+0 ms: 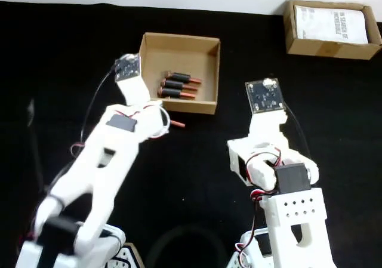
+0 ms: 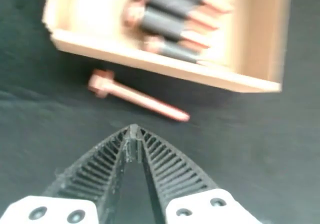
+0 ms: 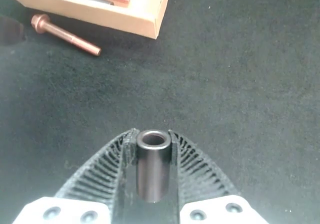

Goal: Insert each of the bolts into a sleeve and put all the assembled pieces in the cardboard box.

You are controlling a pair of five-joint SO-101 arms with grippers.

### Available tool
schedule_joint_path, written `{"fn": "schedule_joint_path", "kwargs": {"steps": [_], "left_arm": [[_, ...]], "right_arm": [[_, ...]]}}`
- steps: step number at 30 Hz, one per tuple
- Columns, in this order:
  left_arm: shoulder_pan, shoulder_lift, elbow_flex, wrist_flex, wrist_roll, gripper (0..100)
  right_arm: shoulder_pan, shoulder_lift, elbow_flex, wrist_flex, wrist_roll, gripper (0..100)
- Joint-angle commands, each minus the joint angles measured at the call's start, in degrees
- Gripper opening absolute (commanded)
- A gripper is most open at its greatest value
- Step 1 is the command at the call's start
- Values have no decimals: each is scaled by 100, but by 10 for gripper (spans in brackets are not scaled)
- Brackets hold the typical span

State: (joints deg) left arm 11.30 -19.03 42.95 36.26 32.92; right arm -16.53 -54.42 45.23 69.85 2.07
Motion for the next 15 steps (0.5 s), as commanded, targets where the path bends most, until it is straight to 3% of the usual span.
{"fn": "schedule_joint_path", "kwargs": {"steps": [1, 5, 11, 15], "left_arm": [[462, -954, -66, 378, 484, 124], [637, -936, -40, 571, 932, 325], [163, -119, -84, 545, 1266, 210], [84, 532, -286, 563, 1257, 206]], "right_arm": [[4, -48, -22, -189, -44, 6], [-136, -48, -22, -180, -44, 6], [-145, -48, -22, -154, -44, 6], [-154, -48, -22, -171, -44, 6]]}}
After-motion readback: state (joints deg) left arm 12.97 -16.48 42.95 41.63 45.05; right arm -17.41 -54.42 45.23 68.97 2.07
